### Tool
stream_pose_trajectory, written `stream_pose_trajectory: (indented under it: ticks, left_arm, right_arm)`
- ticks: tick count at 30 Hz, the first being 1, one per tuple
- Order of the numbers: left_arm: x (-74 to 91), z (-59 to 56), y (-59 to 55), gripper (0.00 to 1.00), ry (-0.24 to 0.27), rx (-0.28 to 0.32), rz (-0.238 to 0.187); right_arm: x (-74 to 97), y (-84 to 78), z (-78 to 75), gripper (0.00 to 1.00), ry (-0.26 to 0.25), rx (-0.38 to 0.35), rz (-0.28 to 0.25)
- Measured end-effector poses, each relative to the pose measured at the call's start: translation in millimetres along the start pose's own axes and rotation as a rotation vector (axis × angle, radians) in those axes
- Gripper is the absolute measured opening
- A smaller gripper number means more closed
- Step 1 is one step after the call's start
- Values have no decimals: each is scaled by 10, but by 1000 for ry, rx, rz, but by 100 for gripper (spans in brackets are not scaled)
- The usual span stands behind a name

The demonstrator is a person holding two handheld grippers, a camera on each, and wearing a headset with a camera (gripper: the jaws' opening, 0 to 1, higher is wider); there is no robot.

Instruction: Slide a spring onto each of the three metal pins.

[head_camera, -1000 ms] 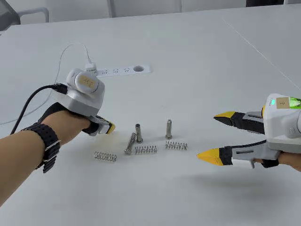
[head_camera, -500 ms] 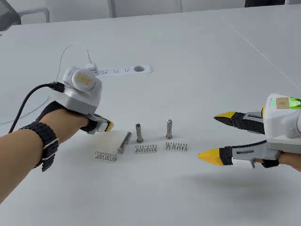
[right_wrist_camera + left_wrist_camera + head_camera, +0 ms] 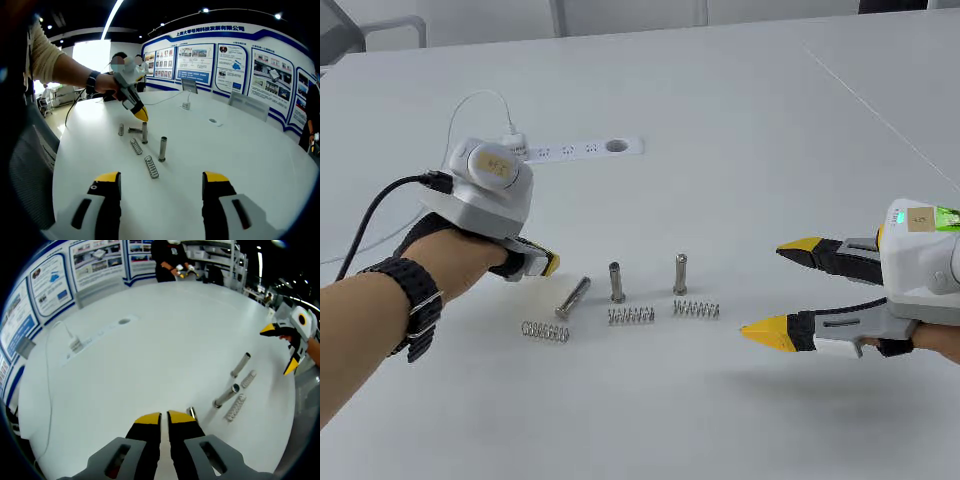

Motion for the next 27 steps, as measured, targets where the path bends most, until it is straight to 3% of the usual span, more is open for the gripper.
stream_pose_trajectory:
  ticks: [10,15,21,27]
  left_arm:
    - [18,-52,22,11,-28,10,-4]
    - [55,-139,63,13,-60,28,-8]
    - [19,-284,22,16,-80,22,41]
    - [-20,-381,-2,17,-80,16,64]
  right_arm:
    - [0,-17,-6,67,0,-2,6]
    - [-5,-20,0,67,3,1,10]
    - [-7,-18,6,67,5,5,11]
    - [-3,-24,3,67,2,4,13]
Point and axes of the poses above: the centre of the closed fingertips' face, and the gripper's own axes: x roughly backward along the fingers, z roughly to its left, y roughly out of its top, the point moved 7 cm from there along x, roughly backward along the fingers, and after that the axes turned 10 degrees about x, right-handed, at the moved point
